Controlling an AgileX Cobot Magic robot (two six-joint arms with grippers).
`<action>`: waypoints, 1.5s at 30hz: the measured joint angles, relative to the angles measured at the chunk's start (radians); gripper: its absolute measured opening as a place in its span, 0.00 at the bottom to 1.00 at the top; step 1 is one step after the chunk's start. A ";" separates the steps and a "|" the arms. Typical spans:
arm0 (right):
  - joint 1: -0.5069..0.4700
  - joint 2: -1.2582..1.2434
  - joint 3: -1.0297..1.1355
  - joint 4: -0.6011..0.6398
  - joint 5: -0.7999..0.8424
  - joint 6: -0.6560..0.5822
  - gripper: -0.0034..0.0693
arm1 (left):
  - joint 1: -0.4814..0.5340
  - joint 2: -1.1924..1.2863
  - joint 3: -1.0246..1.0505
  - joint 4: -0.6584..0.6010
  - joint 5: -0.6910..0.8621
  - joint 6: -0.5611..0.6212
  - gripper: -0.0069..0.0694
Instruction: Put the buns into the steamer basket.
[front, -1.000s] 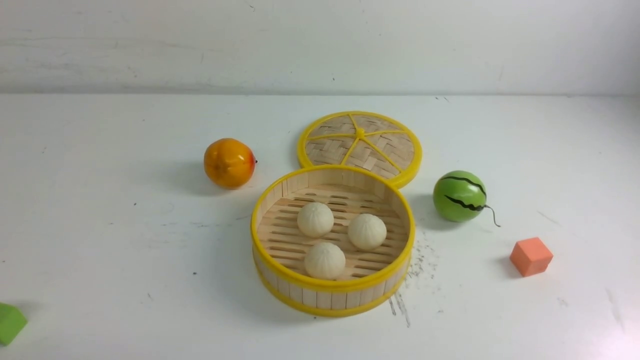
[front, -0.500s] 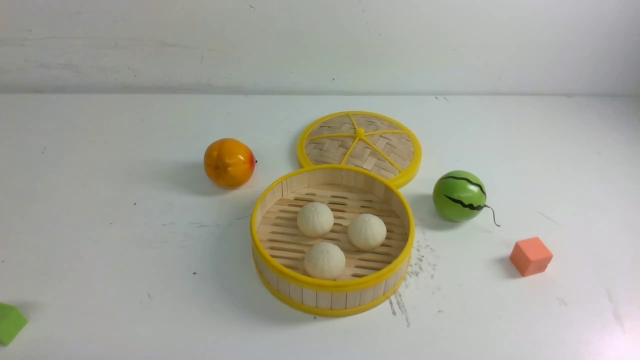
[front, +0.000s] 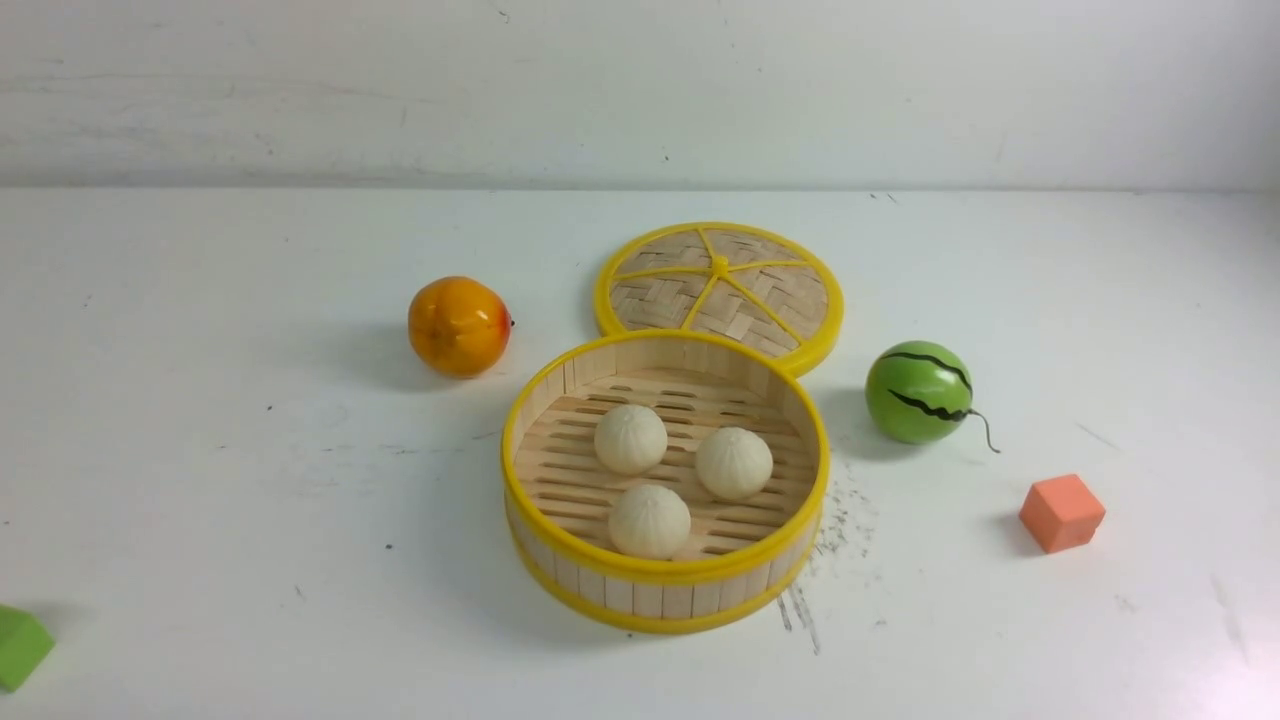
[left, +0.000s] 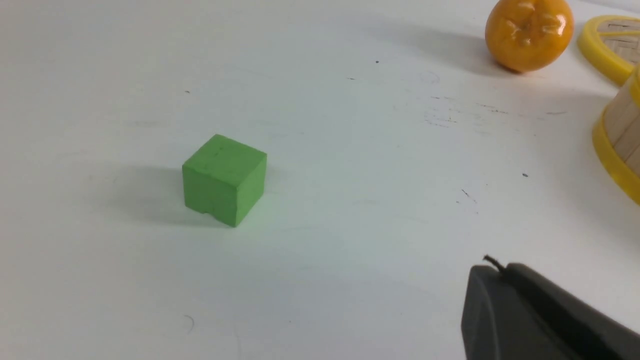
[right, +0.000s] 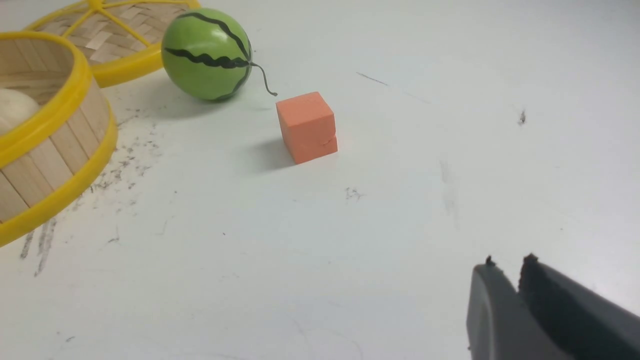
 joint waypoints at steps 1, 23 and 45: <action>0.000 0.000 0.000 0.000 0.000 0.000 0.16 | 0.000 0.000 0.000 0.000 0.000 0.000 0.07; 0.000 0.000 0.000 0.000 0.000 0.000 0.19 | 0.000 0.000 0.000 0.000 0.001 0.000 0.08; 0.000 0.000 0.000 0.000 0.000 0.000 0.23 | 0.000 0.000 0.000 0.000 0.001 0.000 0.10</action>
